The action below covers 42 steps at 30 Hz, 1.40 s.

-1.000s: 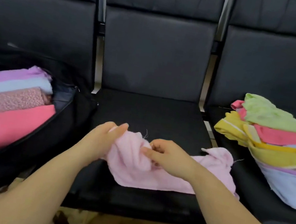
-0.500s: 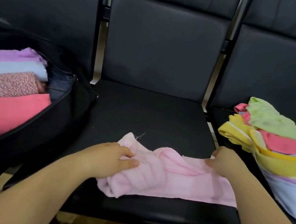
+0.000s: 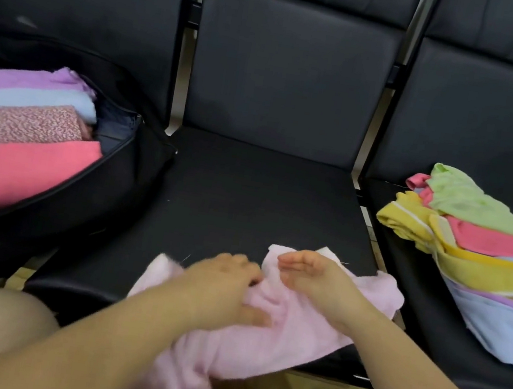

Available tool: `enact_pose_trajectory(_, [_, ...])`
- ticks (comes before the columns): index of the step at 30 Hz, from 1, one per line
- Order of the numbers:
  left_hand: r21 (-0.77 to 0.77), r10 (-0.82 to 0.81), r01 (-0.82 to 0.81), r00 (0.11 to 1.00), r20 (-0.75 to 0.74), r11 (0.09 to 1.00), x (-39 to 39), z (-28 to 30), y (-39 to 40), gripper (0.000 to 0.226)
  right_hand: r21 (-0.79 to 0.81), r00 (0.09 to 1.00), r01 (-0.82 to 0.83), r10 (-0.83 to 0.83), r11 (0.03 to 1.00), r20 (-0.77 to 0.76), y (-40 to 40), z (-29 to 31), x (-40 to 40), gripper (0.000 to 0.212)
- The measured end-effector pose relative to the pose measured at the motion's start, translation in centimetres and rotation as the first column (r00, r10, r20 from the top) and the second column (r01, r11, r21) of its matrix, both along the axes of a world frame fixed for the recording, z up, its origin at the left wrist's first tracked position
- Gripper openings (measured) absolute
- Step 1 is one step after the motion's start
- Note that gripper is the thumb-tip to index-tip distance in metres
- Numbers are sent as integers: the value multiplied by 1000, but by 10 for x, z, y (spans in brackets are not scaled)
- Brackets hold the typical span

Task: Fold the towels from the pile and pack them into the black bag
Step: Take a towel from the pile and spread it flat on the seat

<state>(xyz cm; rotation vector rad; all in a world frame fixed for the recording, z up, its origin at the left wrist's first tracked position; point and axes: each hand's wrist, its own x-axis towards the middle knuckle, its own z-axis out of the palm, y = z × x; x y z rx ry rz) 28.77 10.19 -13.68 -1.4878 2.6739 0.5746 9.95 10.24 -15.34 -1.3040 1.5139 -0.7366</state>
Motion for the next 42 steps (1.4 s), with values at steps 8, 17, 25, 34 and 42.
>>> enact_pose_trajectory(8, [146, 2, -11, 998, 60, 989, 9, -8, -1, 41, -25, 542, 40, -43, 999, -839, 14, 6, -18, 59])
enact_pose_trajectory(17, [120, 115, -99, 984, -136, 988, 5, -8, 5, 59, -108, 822, -94, 16, 990, -569, 23, -8, -16, 17])
enact_pose_trajectory(25, [57, 308, -304, 947, -94, 951, 1, -13, -9, 29, 1, 759, 10, -7, 1000, -652, 17, 4, -43, 22])
enact_pose_trajectory(34, [134, 257, -248, 965, -58, 959, 18, -16, -27, 15, -17, 722, -134, 86, 991, -686, 26, 16, -53, 18])
enact_pose_trajectory(42, [478, 468, -163, 616, -634, 863, 47, 3, -27, 13, 130, 960, -135, 163, 982, -230, 49, 35, -63, 10])
